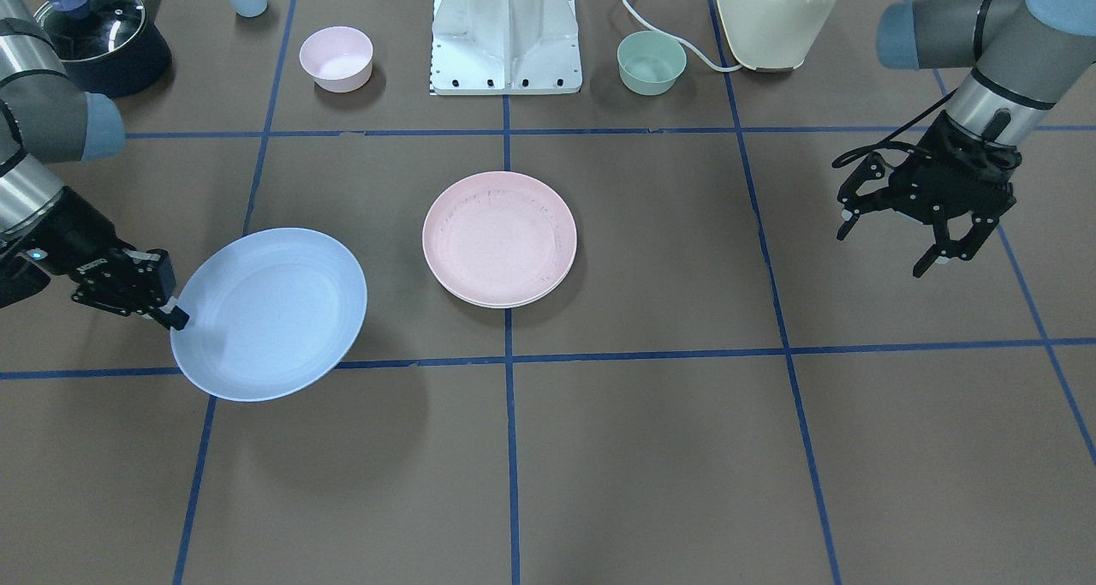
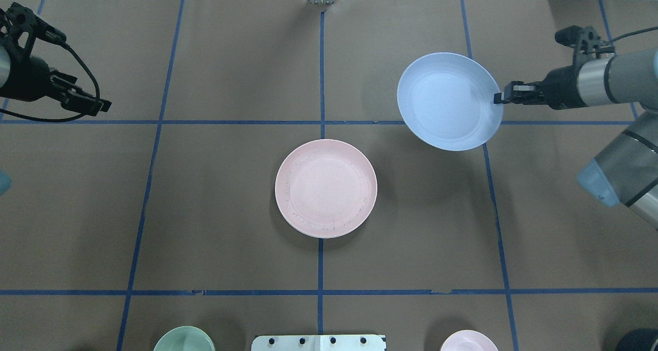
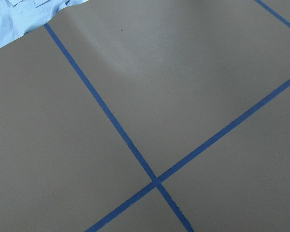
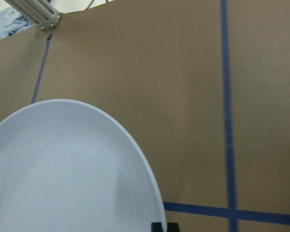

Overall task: Stack three plates with pink and blue
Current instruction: 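Lift the light blue plate and carry it over the pink plate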

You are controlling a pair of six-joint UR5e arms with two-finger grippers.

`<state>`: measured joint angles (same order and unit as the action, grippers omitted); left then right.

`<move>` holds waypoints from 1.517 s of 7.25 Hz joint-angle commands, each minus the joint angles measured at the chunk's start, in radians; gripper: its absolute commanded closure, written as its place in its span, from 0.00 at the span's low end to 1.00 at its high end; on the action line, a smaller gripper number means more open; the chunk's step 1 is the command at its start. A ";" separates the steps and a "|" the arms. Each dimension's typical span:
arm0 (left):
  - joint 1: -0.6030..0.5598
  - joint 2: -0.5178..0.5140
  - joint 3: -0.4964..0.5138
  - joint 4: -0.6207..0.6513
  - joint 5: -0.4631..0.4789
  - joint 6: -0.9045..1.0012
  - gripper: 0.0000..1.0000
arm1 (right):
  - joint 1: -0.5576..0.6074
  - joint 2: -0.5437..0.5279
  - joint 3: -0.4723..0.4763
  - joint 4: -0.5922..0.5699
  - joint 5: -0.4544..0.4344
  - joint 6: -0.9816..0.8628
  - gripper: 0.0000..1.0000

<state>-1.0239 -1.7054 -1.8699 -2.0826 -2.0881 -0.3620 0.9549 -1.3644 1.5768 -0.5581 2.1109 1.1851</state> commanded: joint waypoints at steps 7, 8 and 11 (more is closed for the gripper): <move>0.007 -0.010 0.012 -0.001 -0.001 -0.028 0.00 | -0.495 0.145 0.262 -0.490 -0.457 0.206 1.00; 0.007 -0.011 0.012 -0.001 -0.003 -0.032 0.00 | -0.510 0.151 0.261 -0.490 -0.459 0.206 0.93; 0.005 -0.011 0.014 -0.001 -0.003 -0.032 0.00 | -0.536 0.213 0.255 -0.581 -0.543 0.205 0.01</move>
<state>-1.0173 -1.7164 -1.8567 -2.0832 -2.0907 -0.3940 0.4246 -1.1895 1.8330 -1.0781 1.5876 1.3899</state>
